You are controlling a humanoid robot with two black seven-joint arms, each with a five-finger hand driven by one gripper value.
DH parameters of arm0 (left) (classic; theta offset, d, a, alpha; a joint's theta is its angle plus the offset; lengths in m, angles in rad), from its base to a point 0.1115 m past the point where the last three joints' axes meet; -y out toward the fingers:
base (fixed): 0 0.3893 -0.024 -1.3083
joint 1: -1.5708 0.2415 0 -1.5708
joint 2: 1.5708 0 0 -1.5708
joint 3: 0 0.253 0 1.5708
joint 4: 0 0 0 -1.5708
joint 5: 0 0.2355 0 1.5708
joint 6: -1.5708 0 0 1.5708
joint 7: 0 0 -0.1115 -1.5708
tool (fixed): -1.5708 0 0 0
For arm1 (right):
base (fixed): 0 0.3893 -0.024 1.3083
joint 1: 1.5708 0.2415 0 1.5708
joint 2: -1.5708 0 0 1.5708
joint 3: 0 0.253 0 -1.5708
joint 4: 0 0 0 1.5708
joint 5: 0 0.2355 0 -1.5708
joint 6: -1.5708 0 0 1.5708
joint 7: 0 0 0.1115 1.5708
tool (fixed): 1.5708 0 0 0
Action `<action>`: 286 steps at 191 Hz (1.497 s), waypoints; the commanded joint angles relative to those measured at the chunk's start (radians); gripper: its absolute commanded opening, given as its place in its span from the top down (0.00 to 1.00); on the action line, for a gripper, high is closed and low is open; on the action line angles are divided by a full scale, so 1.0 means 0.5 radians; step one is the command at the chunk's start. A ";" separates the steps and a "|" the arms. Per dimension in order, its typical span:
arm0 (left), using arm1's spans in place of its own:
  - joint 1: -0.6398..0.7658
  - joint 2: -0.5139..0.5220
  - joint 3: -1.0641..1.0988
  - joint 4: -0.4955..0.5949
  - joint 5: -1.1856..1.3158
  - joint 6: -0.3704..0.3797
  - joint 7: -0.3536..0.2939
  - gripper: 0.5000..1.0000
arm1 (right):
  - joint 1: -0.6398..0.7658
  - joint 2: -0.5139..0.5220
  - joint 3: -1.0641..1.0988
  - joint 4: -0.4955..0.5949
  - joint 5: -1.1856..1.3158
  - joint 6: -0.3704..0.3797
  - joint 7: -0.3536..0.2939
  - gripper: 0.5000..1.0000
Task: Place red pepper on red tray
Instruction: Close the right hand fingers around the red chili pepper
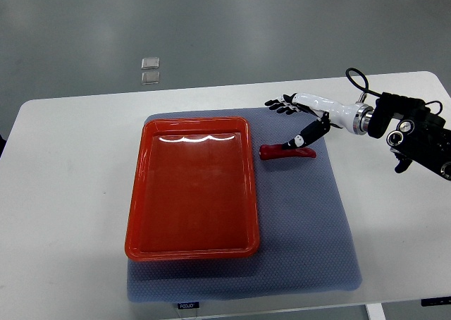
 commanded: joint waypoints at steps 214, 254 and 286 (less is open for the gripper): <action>0.021 0.000 0.003 0.005 0.000 0.000 0.000 0.00 | -0.145 0.127 -0.262 -0.122 -0.041 -0.460 0.081 0.34; 0.021 0.000 0.003 0.005 0.000 0.000 0.000 0.00 | -0.142 0.151 -0.268 -0.152 -0.041 -0.475 0.084 0.47; 0.021 0.000 0.006 -0.004 0.000 0.000 0.000 0.00 | -0.142 0.173 -0.314 -0.183 -0.090 -0.524 0.096 0.81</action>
